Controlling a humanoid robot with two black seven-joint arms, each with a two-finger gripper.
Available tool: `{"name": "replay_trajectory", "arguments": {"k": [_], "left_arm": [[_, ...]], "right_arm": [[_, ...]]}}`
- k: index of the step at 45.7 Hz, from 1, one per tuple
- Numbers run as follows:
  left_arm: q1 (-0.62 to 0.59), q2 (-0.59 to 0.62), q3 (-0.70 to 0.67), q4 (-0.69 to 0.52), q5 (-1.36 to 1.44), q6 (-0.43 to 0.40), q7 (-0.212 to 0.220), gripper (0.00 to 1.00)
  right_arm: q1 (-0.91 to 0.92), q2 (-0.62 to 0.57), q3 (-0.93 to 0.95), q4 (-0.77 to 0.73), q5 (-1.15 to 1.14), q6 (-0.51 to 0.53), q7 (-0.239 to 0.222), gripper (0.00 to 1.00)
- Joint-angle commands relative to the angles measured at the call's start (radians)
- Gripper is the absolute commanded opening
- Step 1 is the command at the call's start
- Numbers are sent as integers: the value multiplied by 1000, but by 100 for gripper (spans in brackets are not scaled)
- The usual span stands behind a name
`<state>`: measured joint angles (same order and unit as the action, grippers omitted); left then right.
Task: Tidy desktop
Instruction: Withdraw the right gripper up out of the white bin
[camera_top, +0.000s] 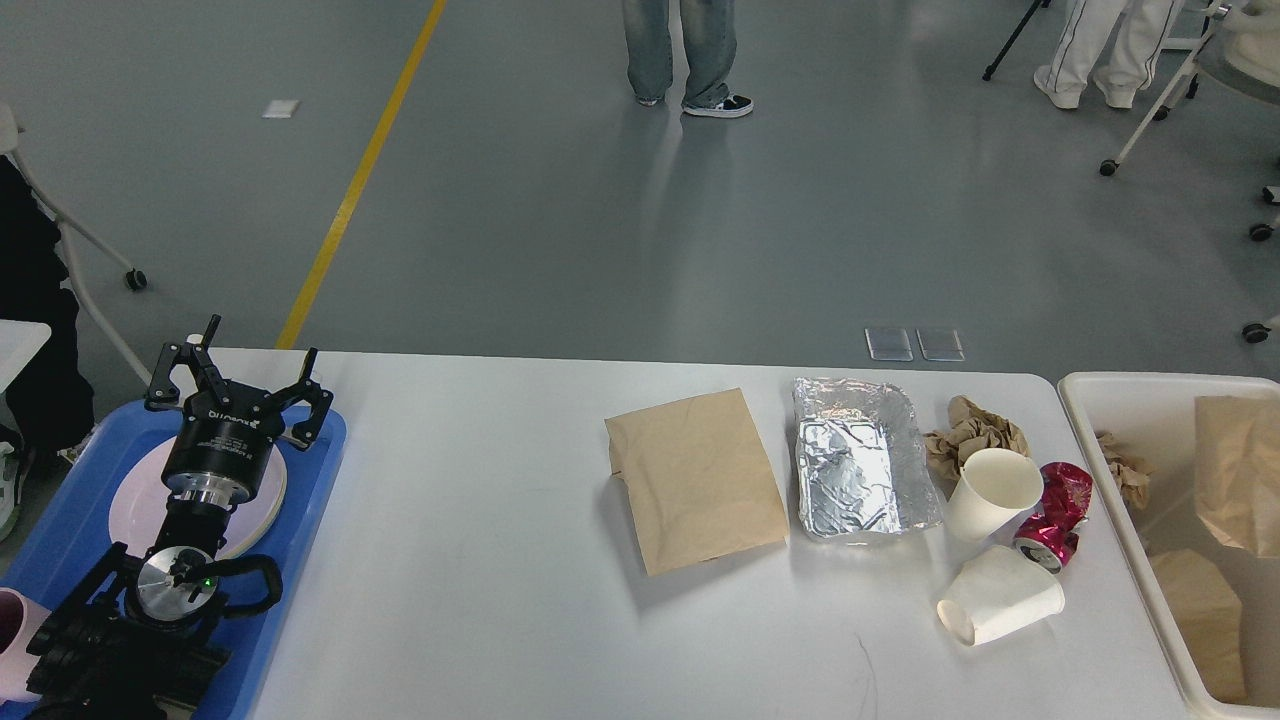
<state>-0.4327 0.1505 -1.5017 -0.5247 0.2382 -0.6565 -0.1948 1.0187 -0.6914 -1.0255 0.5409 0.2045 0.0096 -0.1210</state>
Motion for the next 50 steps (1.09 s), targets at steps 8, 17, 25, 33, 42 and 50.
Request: {"name": "replay_trajectory", "arguments": {"k": [8, 17, 25, 33, 42, 50], "left_arm": [[-1, 0, -2, 0, 0, 0, 0, 96], [-1, 0, -2, 0, 0, 0, 0, 96], [-1, 0, 0, 0, 0, 0, 0, 96], [-1, 0, -2, 0, 0, 0, 0, 96], [-1, 0, -2, 0, 0, 0, 0, 96], [-1, 0, -2, 0, 0, 0, 0, 96]], "right_arm": [[-416, 276, 153, -535, -2, -13, -31, 0], [-459, 306, 163, -553, -2, -30, -46, 0], [-499, 342, 159, -553, -2, -30, -46, 0], [-522, 377, 162, -550, -2, -28, -46, 0], [-534, 394, 163, -550, -4, -28, -48, 0], [-546, 398, 162, -550, -2, -30, -46, 0]]}}
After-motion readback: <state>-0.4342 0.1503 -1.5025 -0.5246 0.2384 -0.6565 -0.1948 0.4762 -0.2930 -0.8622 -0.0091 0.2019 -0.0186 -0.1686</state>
